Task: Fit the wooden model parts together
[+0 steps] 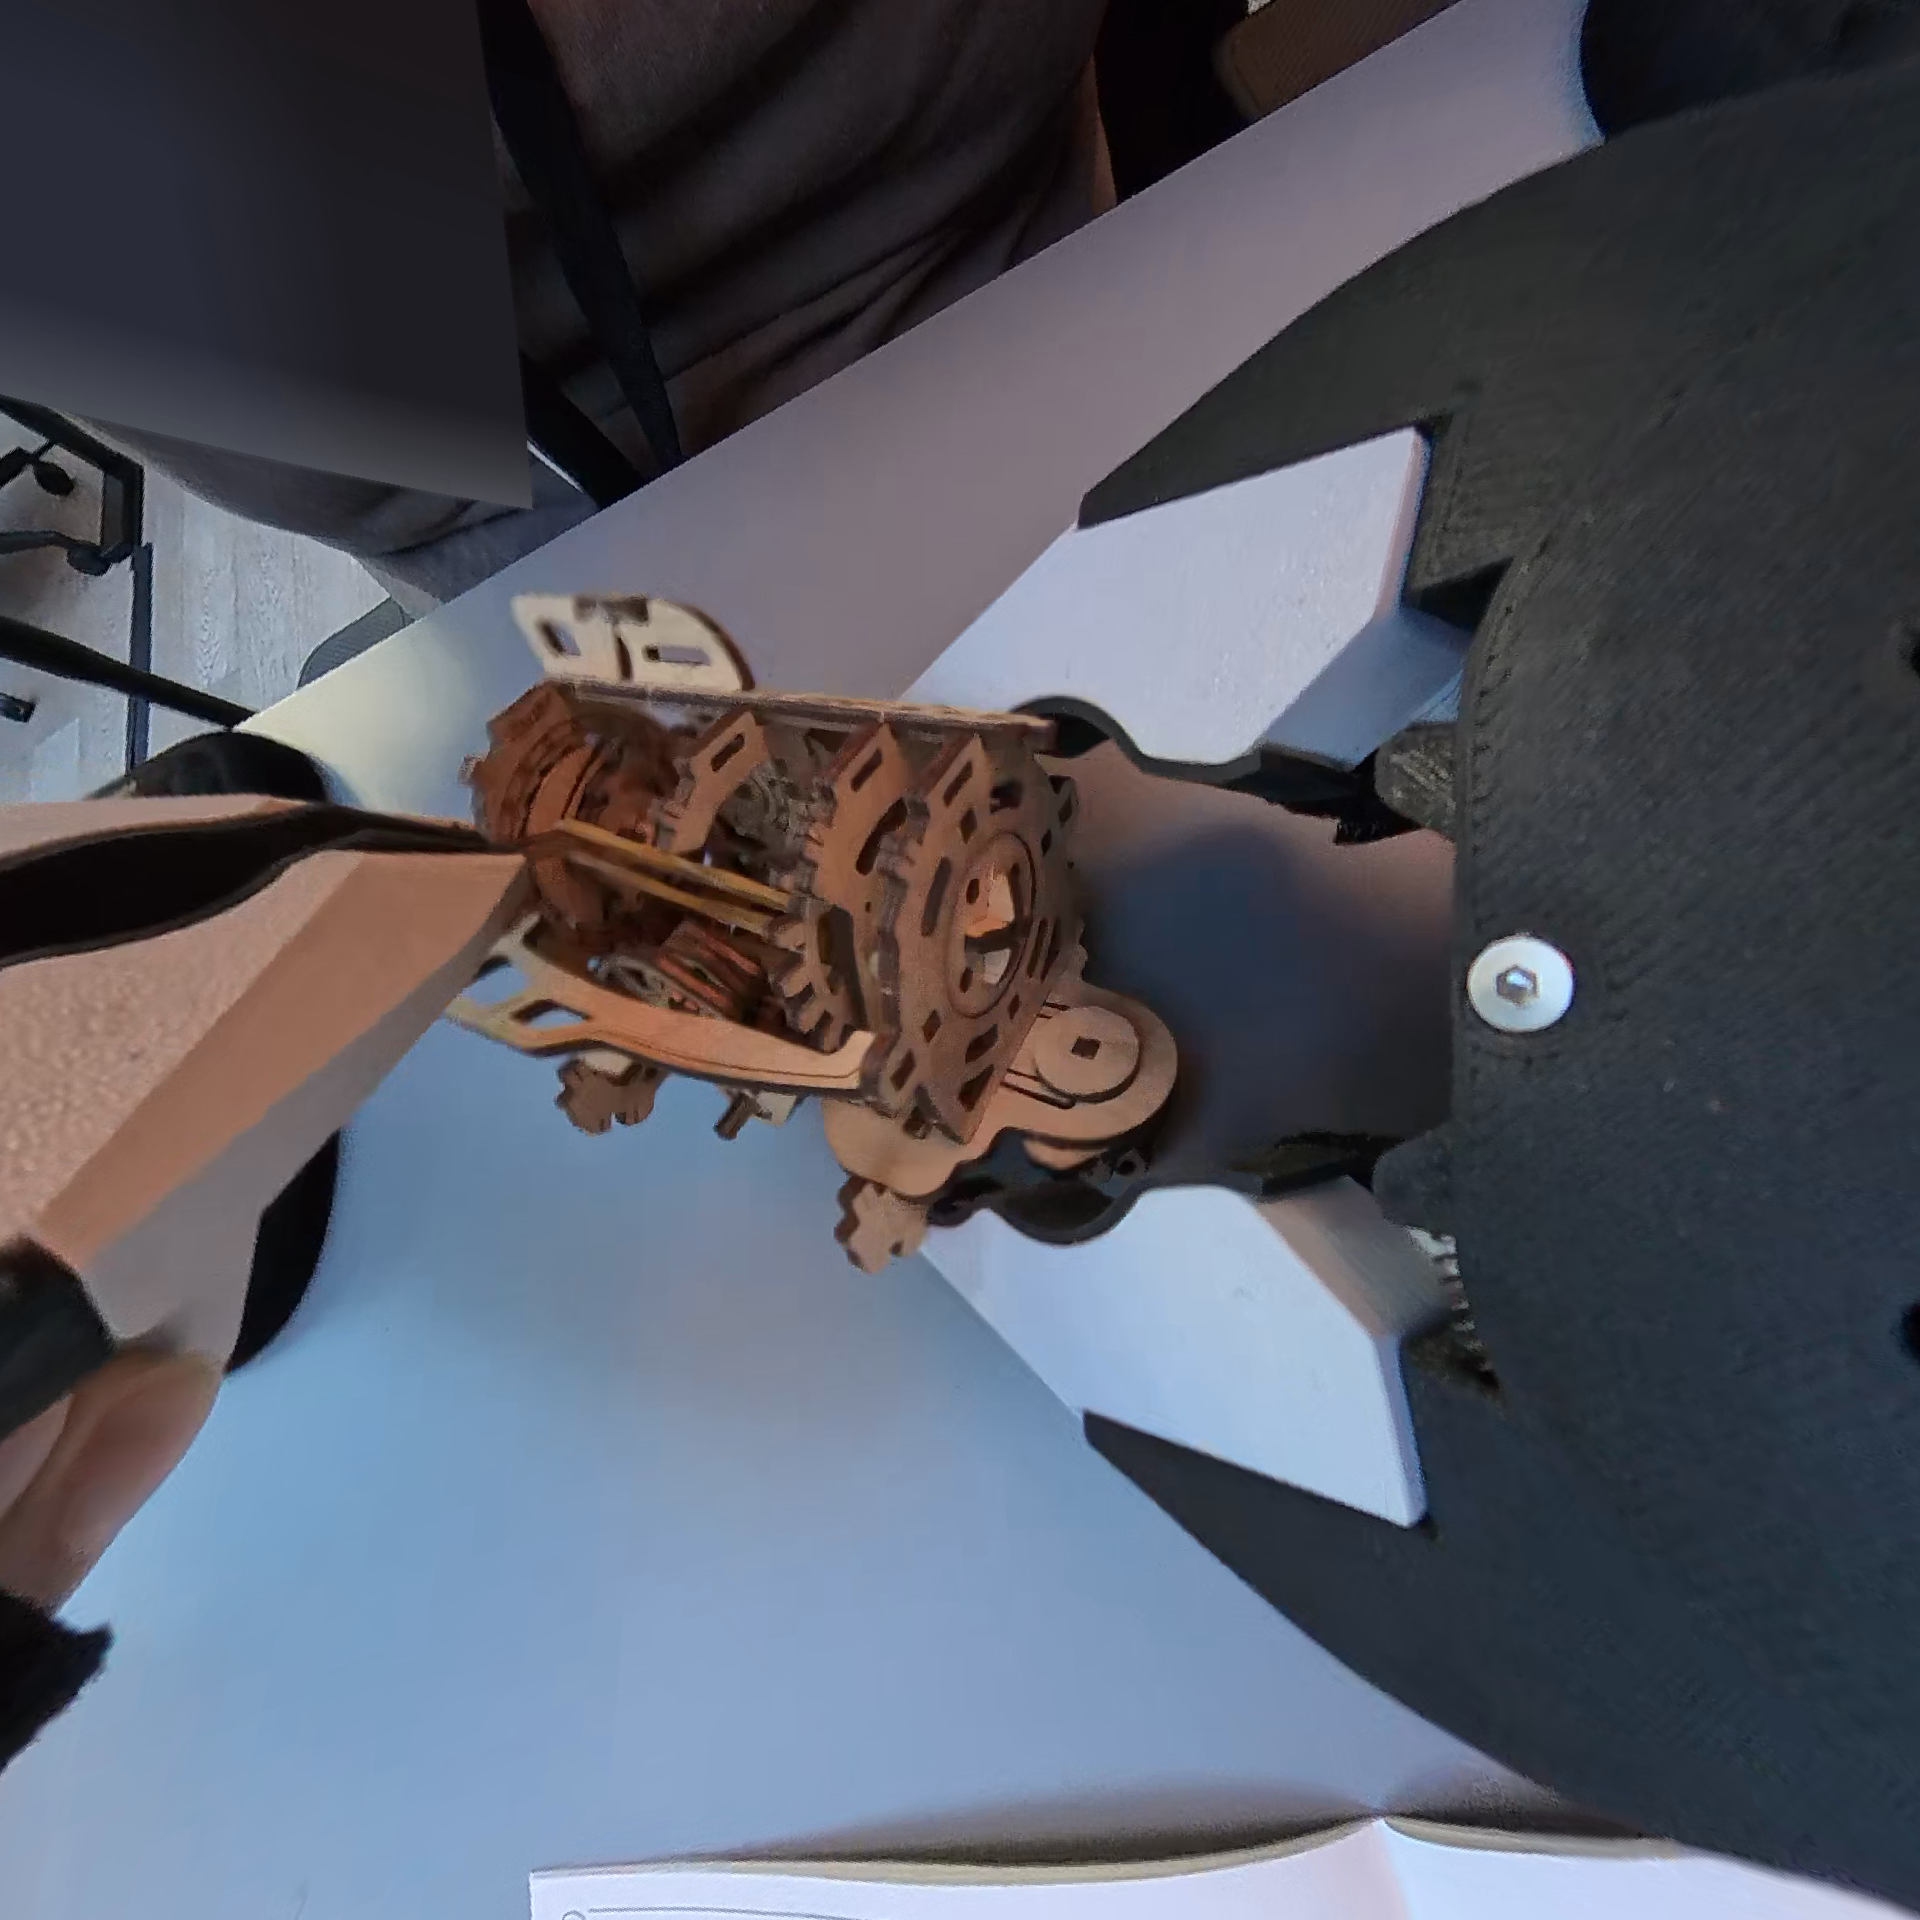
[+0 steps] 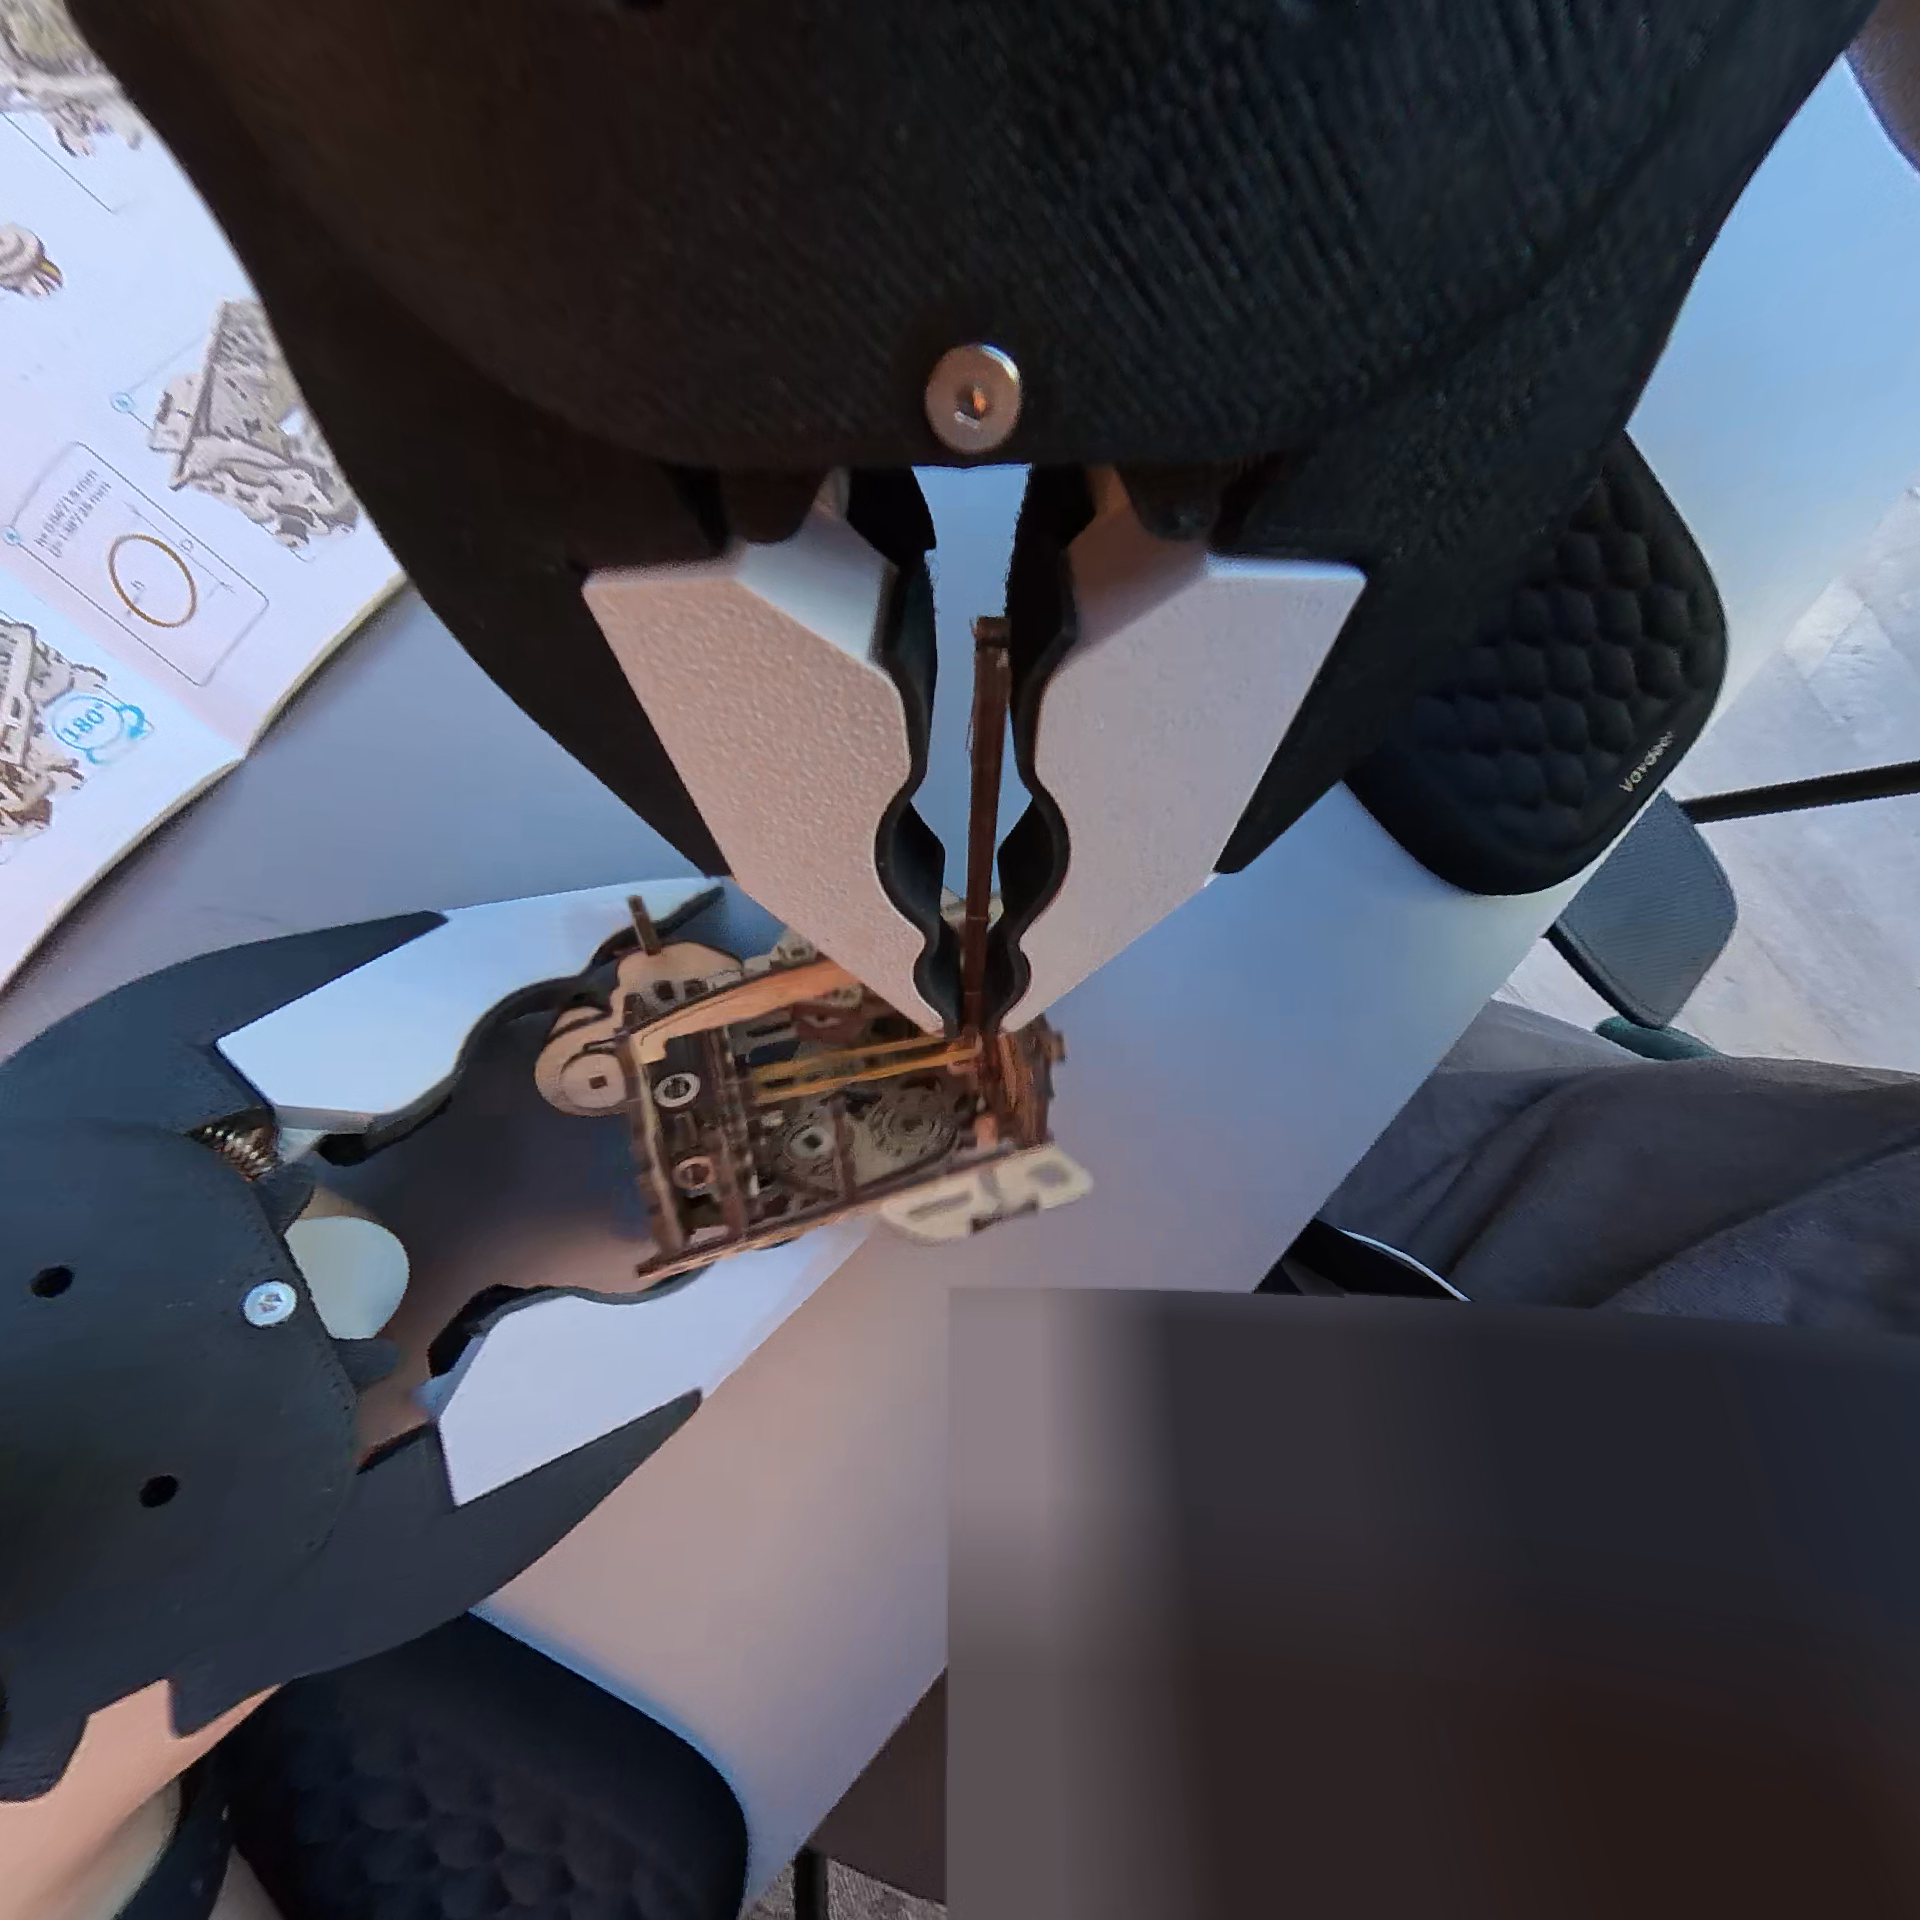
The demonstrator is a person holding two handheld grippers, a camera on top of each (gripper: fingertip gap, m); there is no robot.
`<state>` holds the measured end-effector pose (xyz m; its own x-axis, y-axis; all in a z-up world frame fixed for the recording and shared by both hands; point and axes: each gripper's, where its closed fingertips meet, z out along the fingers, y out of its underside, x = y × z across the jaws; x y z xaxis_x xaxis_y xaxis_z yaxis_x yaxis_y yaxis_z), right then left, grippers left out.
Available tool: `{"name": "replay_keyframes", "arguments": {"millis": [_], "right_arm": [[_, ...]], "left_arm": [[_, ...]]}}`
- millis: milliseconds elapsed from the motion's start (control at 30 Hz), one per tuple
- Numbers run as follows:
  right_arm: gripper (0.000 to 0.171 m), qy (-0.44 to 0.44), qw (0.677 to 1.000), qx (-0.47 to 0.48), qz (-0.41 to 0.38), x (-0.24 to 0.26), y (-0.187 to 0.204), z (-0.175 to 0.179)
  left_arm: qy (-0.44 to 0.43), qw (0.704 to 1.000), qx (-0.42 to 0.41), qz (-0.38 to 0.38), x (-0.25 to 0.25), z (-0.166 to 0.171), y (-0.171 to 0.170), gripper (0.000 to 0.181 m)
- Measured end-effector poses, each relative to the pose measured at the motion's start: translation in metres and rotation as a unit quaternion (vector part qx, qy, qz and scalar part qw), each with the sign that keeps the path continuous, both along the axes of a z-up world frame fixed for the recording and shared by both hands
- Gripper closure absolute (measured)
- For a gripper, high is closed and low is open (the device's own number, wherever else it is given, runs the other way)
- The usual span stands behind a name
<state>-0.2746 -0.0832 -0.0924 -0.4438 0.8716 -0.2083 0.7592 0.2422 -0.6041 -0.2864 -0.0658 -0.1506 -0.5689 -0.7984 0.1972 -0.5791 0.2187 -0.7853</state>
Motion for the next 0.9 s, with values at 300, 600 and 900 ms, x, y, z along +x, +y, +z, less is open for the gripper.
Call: {"name": "replay_keyframes", "arguments": {"millis": [300,600,900], "right_arm": [[0.170,-0.005,1.000,0.004,0.014,0.002,-0.004,-0.006],[0.170,0.003,1.000,0.011,0.016,0.005,-0.007,-0.008],[0.170,-0.002,1.000,0.016,0.017,0.006,-0.007,-0.011]], "left_arm": [[0.004,1.000,-0.013,-0.011,-0.005,0.002,-0.005,0.082],[-0.024,0.993,-0.090,0.073,0.014,0.049,-0.009,0.065],[0.056,0.975,-0.022,0.216,0.028,0.027,-0.025,0.075]]}}
